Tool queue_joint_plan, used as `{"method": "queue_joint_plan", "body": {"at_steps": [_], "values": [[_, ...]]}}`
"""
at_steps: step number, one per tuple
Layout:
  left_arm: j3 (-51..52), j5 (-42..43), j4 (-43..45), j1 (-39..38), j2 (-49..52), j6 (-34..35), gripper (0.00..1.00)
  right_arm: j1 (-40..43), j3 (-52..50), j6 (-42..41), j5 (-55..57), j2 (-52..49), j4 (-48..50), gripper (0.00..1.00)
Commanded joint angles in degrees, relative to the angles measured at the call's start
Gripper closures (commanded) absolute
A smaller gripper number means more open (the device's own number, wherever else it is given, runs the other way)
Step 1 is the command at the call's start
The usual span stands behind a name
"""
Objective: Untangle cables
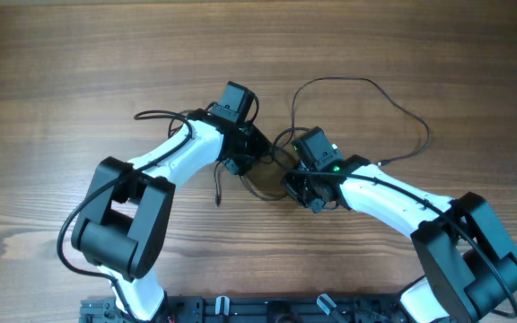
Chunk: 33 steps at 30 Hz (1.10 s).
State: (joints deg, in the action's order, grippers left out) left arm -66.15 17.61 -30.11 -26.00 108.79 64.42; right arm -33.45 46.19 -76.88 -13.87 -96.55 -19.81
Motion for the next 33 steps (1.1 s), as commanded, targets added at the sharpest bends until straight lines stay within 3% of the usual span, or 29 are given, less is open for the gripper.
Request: {"method": "queue_joint_plan", "body": {"at_steps": [1, 4, 11, 14, 21, 26, 33], "values": [[0.68, -0.66, 2.47, -0.15, 1.44, 0.55, 0.96, -0.13, -0.46, 0.63, 0.98, -0.76, 0.09, 0.96], [-1.03, 0.02, 2.93, 1.36, -1.46, -4.26, 0.96, -0.13, -0.46, 1.97, 0.98, -0.76, 0.07, 0.96], [-2.23, 0.33, 2.80, 16.20, -17.25, -8.44, 0.96, -0.07, -0.46, 8.02, 0.94, -0.74, 0.31, 0.96], [-2.23, -1.86, -1.31, 22.91, -17.51, -8.96, 0.96, 1.79, 1.07, 25.53, -7.26, 1.70, 0.48, 0.96], [-2.23, -11.43, -8.57, 32.87, -17.51, -13.60, 0.96, 3.54, 18.27, 50.29, -6.56, 20.68, -11.37, 0.96], [-2.21, -15.80, -10.34, 34.45, -17.49, -14.60, 0.96, 3.54, 33.20, 51.87, 4.22, 32.57, -10.71, 0.96], [-1.95, -18.62, -10.51, 34.49, -16.17, -14.58, 0.96, 3.54, 36.74, 69.09, 28.85, 45.94, 8.50, 0.96]]}}
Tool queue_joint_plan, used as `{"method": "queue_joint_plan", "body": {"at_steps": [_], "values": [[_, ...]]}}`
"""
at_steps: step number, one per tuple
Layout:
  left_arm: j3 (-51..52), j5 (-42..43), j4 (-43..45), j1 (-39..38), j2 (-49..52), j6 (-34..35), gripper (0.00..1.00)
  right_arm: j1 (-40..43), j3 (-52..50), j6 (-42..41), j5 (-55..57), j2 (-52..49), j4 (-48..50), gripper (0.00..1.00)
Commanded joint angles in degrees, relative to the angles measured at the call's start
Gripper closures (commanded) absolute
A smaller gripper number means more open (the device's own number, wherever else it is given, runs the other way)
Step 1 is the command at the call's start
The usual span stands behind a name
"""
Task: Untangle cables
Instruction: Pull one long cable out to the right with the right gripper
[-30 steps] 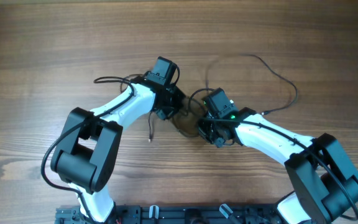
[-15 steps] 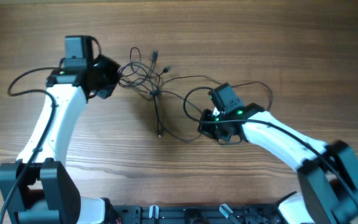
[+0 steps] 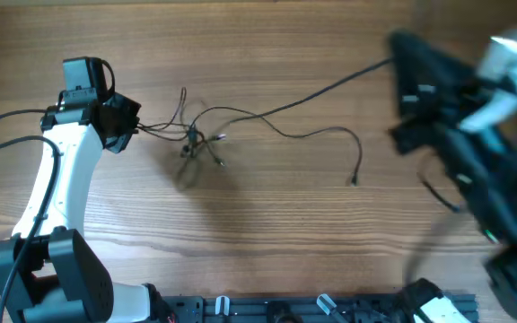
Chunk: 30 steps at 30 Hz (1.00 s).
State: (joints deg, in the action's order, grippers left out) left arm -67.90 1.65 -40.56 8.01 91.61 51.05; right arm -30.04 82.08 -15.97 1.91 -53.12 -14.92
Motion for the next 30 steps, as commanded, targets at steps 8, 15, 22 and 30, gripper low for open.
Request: {"method": "queue_joint_plan", "body": {"at_steps": [8, 15, 22, 30], "values": [[-0.15, -4.11, -0.02, 0.52, 4.94, -1.18, 0.92, 0.13, 0.85, 33.46, 50.31, -0.02, 8.85, 0.96], [-0.13, -4.11, -1.03, 0.48, 4.94, -1.20, 0.90, 4.74, 0.83, 35.98, 56.50, -3.72, 5.20, 0.96], [-0.13, -4.09, -1.09, 0.48, 4.94, -1.18, 0.89, 14.05, 0.83, 20.48, 48.70, -15.15, -18.93, 0.96], [-0.13, -4.09, -1.11, 0.48, 4.94, -1.20, 0.89, 40.22, 0.83, 7.56, 14.71, -31.08, -28.61, 0.96]]}}
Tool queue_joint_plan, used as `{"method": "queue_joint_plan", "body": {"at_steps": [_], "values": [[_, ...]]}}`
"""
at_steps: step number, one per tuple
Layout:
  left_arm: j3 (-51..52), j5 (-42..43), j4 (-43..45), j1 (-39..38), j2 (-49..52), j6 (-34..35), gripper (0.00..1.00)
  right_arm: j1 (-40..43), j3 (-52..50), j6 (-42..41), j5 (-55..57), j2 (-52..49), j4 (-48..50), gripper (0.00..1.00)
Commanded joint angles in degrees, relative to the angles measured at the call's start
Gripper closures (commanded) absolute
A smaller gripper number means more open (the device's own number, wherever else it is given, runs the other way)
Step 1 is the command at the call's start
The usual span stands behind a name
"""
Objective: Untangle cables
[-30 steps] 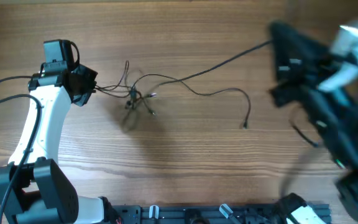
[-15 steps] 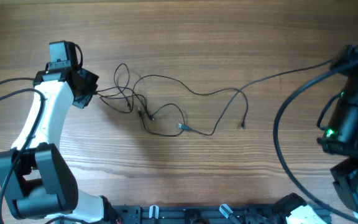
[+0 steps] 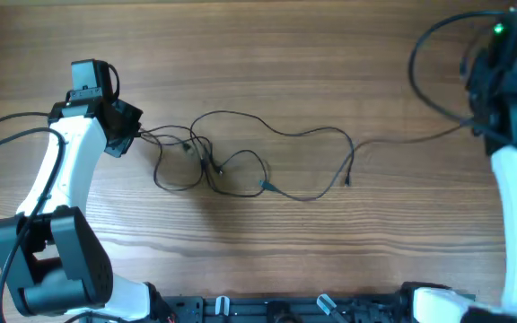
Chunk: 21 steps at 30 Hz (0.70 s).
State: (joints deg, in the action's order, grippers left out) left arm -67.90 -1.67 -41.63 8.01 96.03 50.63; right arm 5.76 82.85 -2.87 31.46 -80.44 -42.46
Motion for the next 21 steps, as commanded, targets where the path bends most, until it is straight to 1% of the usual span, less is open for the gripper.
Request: {"method": "queue_joint_plan", "body": {"at_steps": [1, 3, 6, 7, 8, 9, 10, 11, 12, 14, 15, 16, 17, 18, 21], "values": [[-0.13, -0.74, -0.04, 0.48, 0.52, -0.79, 0.89, 7.41, 0.07, -7.28, -21.53, -7.21, -2.56, 0.96], [-0.13, -0.74, -0.09, 0.48, 0.52, -0.76, 0.89, 9.53, 0.07, -9.64, -26.25, -11.15, -4.11, 0.96], [-0.13, -0.74, -0.33, 0.48, 0.52, -0.79, 0.89, 10.23, 0.07, -9.75, -30.62, -17.18, -6.40, 0.96], [-0.13, -0.74, -0.35, 0.46, 0.52, -0.79, 0.89, 10.23, 0.07, -9.77, -31.74, -18.64, -6.93, 0.91], [-0.13, -0.74, -0.35, 0.46, 0.52, -0.79, 0.89, 10.23, 0.07, -9.75, -32.94, -19.58, -7.30, 0.82], [-0.13, -0.72, -0.35, 0.46, 0.52, -0.79, 0.89, 10.23, 0.07, -9.73, -34.07, -20.15, -7.54, 0.65], [-0.13, -0.72, -0.35, 0.46, 0.52, -0.79, 0.88, 10.23, 0.07, -9.73, -37.62, -20.39, -8.11, 0.28], [-0.13, -0.72, -0.35, 0.46, 0.52, -0.79, 0.87, 10.23, 0.07, -9.73, -40.81, -20.39, -8.68, 0.15], [-0.13, -0.72, -0.42, 0.46, 0.52, -0.79, 0.83, 10.23, 0.07, -9.73, -44.17, -20.39, -9.57, 0.01], [-0.13, -0.46, -0.46, 0.48, 0.52, -0.79, 0.55, 10.19, 0.07, -9.73, -53.53, -20.39, -12.48, 0.00], [-0.13, -0.33, -0.44, 0.46, 0.52, -0.76, 0.40, 10.14, 0.07, -9.73, -56.94, -20.39, -13.79, 0.00], [-0.13, -0.33, -0.44, 0.46, 0.52, -0.76, 0.22, 9.97, 0.04, -9.73, -58.64, -20.39, -15.21, 0.00], [-0.13, -0.33, -0.46, 0.46, 0.52, -0.76, 0.09, 9.66, 0.04, -9.77, -58.77, -20.39, -16.92, 0.00], [-0.13, -0.33, -0.46, 0.46, 0.52, -0.79, 0.00, 9.05, 0.00, -9.68, -58.69, -20.39, -18.47, 0.00], [-0.13, -0.33, -0.46, 0.46, 0.52, -0.79, 0.00, 6.62, -1.20, -9.97, -55.15, -20.41, -19.41, 0.00]]}}
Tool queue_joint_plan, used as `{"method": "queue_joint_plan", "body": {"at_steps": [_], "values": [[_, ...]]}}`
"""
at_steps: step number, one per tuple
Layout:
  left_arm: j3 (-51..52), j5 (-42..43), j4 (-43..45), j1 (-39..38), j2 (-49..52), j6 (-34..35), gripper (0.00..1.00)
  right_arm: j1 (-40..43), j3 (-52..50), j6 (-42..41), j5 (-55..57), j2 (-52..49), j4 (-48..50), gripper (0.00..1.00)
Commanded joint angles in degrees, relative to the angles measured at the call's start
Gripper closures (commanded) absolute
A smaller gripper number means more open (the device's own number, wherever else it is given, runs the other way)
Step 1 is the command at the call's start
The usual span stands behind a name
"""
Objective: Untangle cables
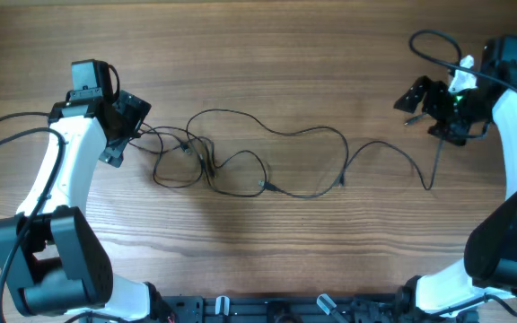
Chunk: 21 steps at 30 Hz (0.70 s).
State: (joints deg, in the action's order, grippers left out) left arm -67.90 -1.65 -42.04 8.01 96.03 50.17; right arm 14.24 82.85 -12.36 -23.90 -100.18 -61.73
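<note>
Thin black cables lie stretched across the middle of the table, with a small tangle of loops left of centre. My left gripper stands open at the cables' left end, with the strands just off its fingers. My right gripper is at the far right, pointing left, and looks open with nothing between its fingers. The right cable's end rests on the wood, and a strand rises from it toward the underside of that gripper.
The wooden table carries nothing else. Each arm's own black supply cable loops beside it, at the far left and the top right. A black rail runs along the front edge.
The left gripper has opened off the cables' left end. The right gripper has come in from the right edge, turned to point left, and the right cable now lies slack on the table.
Both grippers were first close together at the tangled bundle in the table's middle. Then they were far apart with the cables pulled taut between them. Then the cables lay looser with the tangle left of centre, and now both grippers stand open.
</note>
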Motion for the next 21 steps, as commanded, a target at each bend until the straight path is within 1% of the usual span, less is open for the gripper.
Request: {"method": "queue_joint_plan", "body": {"at_steps": [1, 2, 3, 6, 7, 8, 9, 11, 12, 13, 15, 16, 17, 18, 19, 21], "values": [[-0.13, -0.35, -0.04, 0.46, 0.52, -0.31, 0.00, -2.43, -1.70, -3.76, 3.41, -0.70, -0.66, 0.00], [-0.13, -0.35, -0.02, 0.46, 0.52, -0.31, 0.00, -3.21, -1.88, -9.05, 8.37, -0.72, -2.71, 0.00], [-0.13, -0.35, -0.04, 0.48, 0.52, -0.31, 0.00, -4.17, -1.88, -10.58, 11.87, -0.72, -4.31, 0.00], [-0.13, -0.37, -0.02, 0.48, 0.52, -0.28, 0.00, -8.61, -1.92, -6.54, 13.20, -0.72, -6.80, 0.00], [-0.15, -0.37, -0.02, 0.48, 0.52, -0.28, 0.00, -10.91, -1.92, -6.73, 18.64, -0.72, -8.15, 0.00], [-0.13, -0.37, -0.02, 0.48, 0.52, -0.28, 0.00, -12.13, -1.92, -9.99, 25.66, -0.72, -9.03, 0.00], [-0.13, -0.37, -0.02, 0.48, 0.52, -0.28, 0.00, -13.22, -1.92, -14.88, 36.39, -0.72, -9.75, 0.00], [-0.13, -0.37, -0.02, 0.48, 0.52, -0.28, 0.00, -13.68, -1.92, -21.11, 52.78, -0.72, -9.62, 0.00], [-0.13, -0.37, -0.02, 0.48, 0.52, -0.31, 0.00, -13.51, -1.92, -22.27, 58.36, -0.72, -7.93, 0.00], [-0.15, -0.37, -0.02, 0.48, 0.52, -0.28, 0.00, -13.46, -1.92, -21.75, 59.76, -0.72, -3.91, 0.00], [-0.13, -0.37, -0.02, 0.48, 0.52, -0.31, 0.00, -13.46, -1.92, -13.75, 47.84, -0.72, 1.14, 0.00], [-0.13, -0.37, -0.02, 0.48, 0.52, -0.28, 0.00, -13.46, -1.92, -10.58, 37.99, -0.72, 2.95, 0.00], [-0.13, -0.37, -0.02, 0.48, 0.52, -0.28, 0.00, -13.49, -1.92, -10.82, 27.04, -0.72, 3.74, 0.00], [-0.13, -0.37, -0.02, 0.48, 0.52, -0.28, 0.00, -13.55, -1.92, -12.28, 21.88, -0.72, 3.54, 0.00], [-0.13, -0.37, -0.02, 0.48, 0.52, -0.31, 0.00, -13.90, -1.92, -14.51, 17.40, -0.72, 2.71, 0.00], [-0.13, -0.37, -0.02, 0.48, 0.52, -0.28, 0.00, -15.61, -1.92, -16.74, 14.82, -0.72, -0.09, 0.00]]}}
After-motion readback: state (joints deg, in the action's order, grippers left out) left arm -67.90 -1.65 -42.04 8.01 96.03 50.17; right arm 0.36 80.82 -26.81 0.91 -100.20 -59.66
